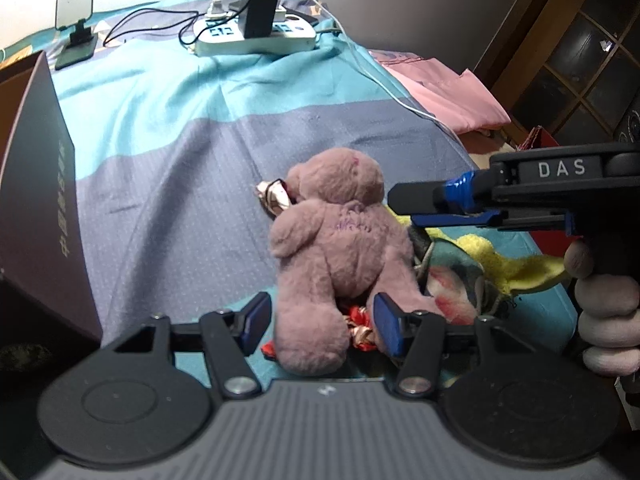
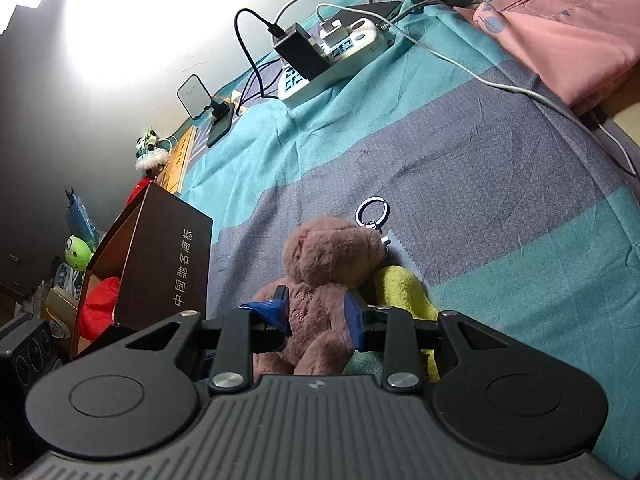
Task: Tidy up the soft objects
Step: 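Grasp the pink teddy bear by its body with the right gripper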
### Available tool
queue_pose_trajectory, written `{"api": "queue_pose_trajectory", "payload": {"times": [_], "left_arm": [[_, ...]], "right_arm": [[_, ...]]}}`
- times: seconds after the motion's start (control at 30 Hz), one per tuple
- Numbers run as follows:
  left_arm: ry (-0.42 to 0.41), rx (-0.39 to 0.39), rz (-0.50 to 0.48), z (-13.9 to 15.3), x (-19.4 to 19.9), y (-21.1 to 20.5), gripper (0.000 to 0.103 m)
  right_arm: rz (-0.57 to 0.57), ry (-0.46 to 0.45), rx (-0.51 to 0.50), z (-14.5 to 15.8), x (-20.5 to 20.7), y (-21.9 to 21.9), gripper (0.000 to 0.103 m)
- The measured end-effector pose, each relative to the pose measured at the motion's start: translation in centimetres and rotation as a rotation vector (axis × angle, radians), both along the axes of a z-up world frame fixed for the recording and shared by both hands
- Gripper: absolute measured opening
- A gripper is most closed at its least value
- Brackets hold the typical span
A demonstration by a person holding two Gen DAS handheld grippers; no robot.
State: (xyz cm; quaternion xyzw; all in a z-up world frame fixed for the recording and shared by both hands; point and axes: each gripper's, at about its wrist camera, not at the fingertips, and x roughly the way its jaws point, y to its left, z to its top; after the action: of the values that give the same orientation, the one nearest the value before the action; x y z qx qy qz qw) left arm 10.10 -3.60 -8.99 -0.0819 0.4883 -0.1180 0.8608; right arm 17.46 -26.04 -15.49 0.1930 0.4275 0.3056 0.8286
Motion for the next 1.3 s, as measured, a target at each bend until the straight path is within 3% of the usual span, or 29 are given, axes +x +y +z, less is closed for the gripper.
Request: {"api": "queue_pose_trajectory", "payload": {"times": [0.4,0.5,0.7,0.93,1.3], "left_arm": [[0.042,-0.053,-0.009,-2.0,2.8,0.4,0.055],[0.042,-0.083,-0.006,-2.1,3.0,0.6,0.047],[0.025,-0.101,0.001,-1.8,2.5,0.4,0.041],[-0.08,-0.065,-0.014,1.6,0.6,-0.1,0.04],[-0.299,-0.07,-0.034,9.2,-2.7,1.4,0.04]], "right_arm": [[0.057,0.083,0.009,-2.5,4.2,1.6,0.017],[0.068,0.085,0.028,-2.7,4.7,1.6,0.018],[0.076,0.082,0.062,-2.9,4.6,1.1,0.013],[0.071,0.052,0.13,-1.9,3.4,-0.2,0.011],[0.06,-0.119,0.257,4.0,-0.3,-0.9,0.011]]}}
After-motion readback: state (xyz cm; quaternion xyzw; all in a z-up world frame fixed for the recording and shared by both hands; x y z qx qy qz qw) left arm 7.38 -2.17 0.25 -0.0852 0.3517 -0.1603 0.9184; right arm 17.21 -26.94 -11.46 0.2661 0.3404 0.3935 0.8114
